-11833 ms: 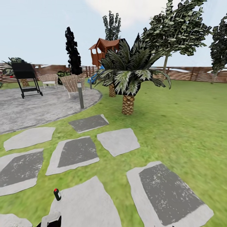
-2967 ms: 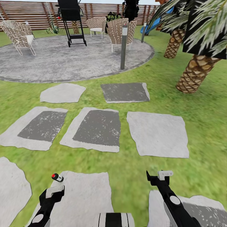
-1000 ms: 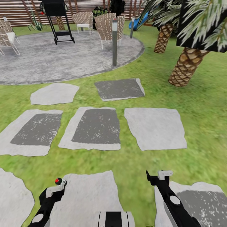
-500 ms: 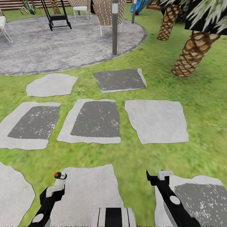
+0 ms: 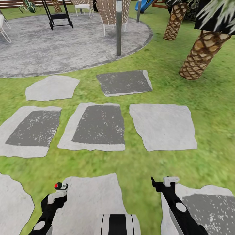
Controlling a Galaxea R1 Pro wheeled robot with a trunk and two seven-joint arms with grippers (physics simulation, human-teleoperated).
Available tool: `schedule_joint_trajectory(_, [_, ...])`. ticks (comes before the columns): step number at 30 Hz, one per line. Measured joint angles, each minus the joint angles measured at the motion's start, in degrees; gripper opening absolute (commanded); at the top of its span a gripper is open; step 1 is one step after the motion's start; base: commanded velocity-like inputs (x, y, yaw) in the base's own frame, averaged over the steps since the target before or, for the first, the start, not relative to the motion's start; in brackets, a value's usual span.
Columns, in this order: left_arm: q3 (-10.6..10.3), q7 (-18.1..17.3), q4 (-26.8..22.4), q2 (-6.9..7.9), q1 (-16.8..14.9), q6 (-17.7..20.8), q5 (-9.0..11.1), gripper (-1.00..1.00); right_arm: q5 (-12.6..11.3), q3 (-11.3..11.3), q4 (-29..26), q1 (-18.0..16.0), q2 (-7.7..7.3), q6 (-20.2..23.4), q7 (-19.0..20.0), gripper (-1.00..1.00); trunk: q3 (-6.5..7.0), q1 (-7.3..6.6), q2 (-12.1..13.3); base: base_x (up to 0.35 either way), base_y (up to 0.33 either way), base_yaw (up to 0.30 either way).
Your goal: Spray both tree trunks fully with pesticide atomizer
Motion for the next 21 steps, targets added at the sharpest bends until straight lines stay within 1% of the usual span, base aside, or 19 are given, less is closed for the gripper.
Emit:
schedule_joint_trajectory(7, [0.0, 0.05, -0.01, 0.03, -0.01, -0.01, 0.02, 1.0, 0.0, 0.0, 0.0, 0.0, 0.0, 0.0, 0.0, 1.0, 0.0, 0.0, 0.0, 0.028, 0.0, 0.0])
schedule_joint_trajectory(13, [0.0, 0.0, -0.01, -0.05, -0.01, -0.05, 0.03, 1.0, 0.0, 0.0, 0.0, 0.0, 0.01, 0.0, 0.0, 1.0, 0.0, 0.0, 0.0, 0.172, 0.0, 0.0])
schedule_joint_trajectory(21, [0.0, -0.01, -0.01, -0.03, -0.01, -0.07, 0.04, 1.0, 0.0, 0.0, 0.0, 0.0, 0.0, 0.0, 0.0, 1.0, 0.0, 0.0, 0.0, 0.023, 0.0, 0.0])
